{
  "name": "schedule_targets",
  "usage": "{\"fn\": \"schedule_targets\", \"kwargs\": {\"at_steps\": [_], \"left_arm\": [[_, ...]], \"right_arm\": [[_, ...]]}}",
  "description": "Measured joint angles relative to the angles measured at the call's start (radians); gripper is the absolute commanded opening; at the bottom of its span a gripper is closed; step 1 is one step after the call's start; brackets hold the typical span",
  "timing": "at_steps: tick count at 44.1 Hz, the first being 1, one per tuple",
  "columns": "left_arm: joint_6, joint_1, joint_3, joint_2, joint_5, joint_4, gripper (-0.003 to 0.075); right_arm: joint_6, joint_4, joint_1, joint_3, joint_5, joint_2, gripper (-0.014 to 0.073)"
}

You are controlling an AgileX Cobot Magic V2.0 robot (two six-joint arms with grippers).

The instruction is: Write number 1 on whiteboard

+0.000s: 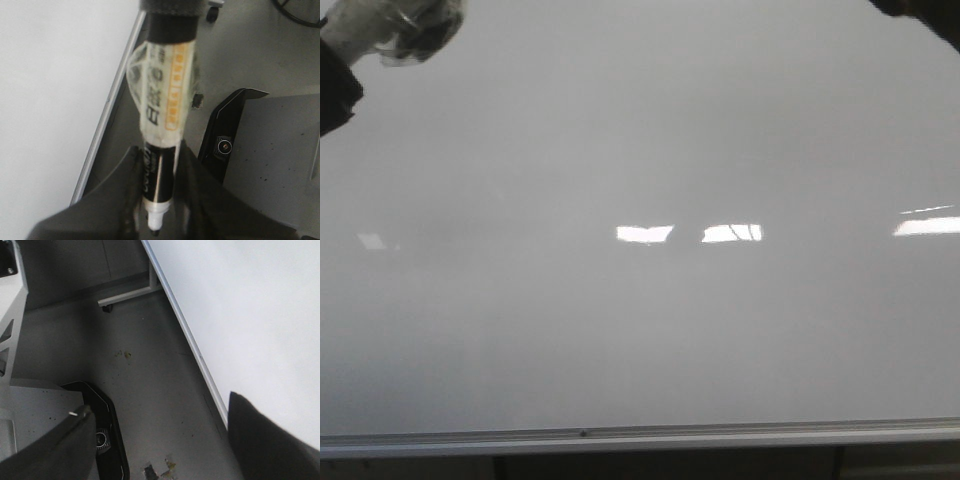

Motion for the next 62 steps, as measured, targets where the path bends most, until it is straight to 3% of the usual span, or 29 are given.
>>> {"fn": "schedule_targets", "kwargs": {"at_steps": [10, 21, 50, 53, 55, 62], "left_arm": [[0.009, -0.137, 0.0, 0.004, -0.056, -0.005, -0.0019], [0.009, -0.173, 0.0, 0.028, -0.071, -0.008, -0.0019], [0.009, -0.173, 0.0, 0.028, -0.081, -0.008, -0.0015], [0.009, -0.173, 0.0, 0.028, -0.083, -0.008, 0.0036], [0.009, -0.173, 0.0, 0.028, -0.083, -0.008, 0.0115], [0.009, -0.173, 0.0, 0.028, -0.085, -0.01, 0.0479]], "right_arm": [[-0.038, 0.005, 0.158, -0.125, 0.0, 0.096, 0.0569], [-0.042, 0.005, 0.288, -0.192, -0.012, 0.209, 0.0562], [-0.048, 0.007, 0.309, -0.212, -0.042, 0.25, 0.001], [-0.048, 0.007, 0.309, -0.212, -0.042, 0.25, -0.0001], [-0.048, 0.005, 0.309, -0.212, -0.042, 0.25, -0.0001], [-0.044, -0.006, 0.309, -0.214, -0.047, 0.25, -0.0001]]}}
